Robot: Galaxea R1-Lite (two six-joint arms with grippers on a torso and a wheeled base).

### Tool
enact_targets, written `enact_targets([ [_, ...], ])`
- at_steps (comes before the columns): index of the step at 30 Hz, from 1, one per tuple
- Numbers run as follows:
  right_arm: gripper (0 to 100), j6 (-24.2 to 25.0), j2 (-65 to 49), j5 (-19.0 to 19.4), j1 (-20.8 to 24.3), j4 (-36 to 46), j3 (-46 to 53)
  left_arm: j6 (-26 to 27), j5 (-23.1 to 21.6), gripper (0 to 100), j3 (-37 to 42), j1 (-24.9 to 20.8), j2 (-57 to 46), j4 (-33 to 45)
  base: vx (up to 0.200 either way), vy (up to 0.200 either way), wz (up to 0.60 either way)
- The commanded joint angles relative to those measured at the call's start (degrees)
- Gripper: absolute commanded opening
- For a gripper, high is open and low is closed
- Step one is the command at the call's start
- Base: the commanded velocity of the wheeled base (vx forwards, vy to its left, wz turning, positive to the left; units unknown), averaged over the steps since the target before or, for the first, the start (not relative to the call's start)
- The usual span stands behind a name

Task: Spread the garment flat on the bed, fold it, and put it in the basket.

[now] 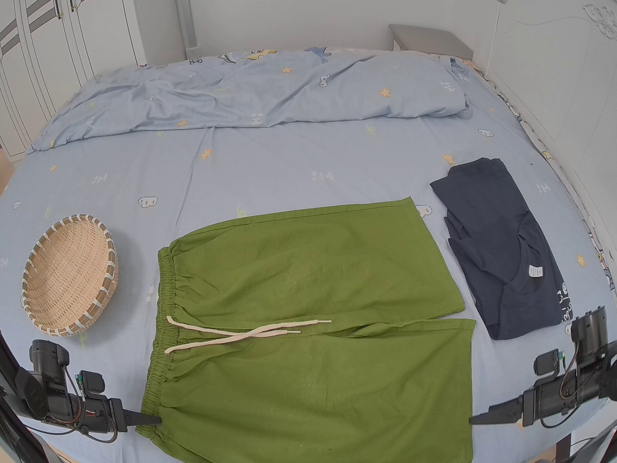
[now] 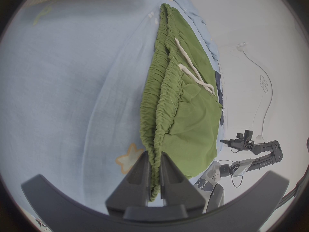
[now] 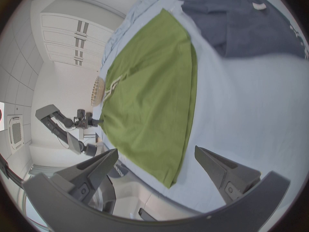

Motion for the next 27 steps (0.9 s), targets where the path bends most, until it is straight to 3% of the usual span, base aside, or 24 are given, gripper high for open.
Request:
enact_targets([
  [1, 100, -0.23, 1.23, 0.03, 3.75, -0.45, 4.93, -0.01, -0.38, 0, -0.4, 0.35, 0.11, -0.08, 0.0, 0.0, 0.0],
  [6, 100, -0.05, 2.9, 0.03, 7.96, -2.21, 7.39, -0.01, -0.46, 0, -0.84, 0.35, 0.02, -0.08, 0.0, 0.0, 0.0],
  [12, 100, -0.23, 16.34, -0.15, 10.69, -9.51, 7.39, -0.01, -0.55, 0, -0.66, 0.26, -0.24, -0.08, 0.0, 0.0, 0.0],
  [27, 100, 0.3, 17.13, -0.94, 13.85, -10.21, 7.39, -0.01, -0.55, 0, -0.66, -0.09, -0.24, -0.16, 0.0, 0.0, 0.0],
])
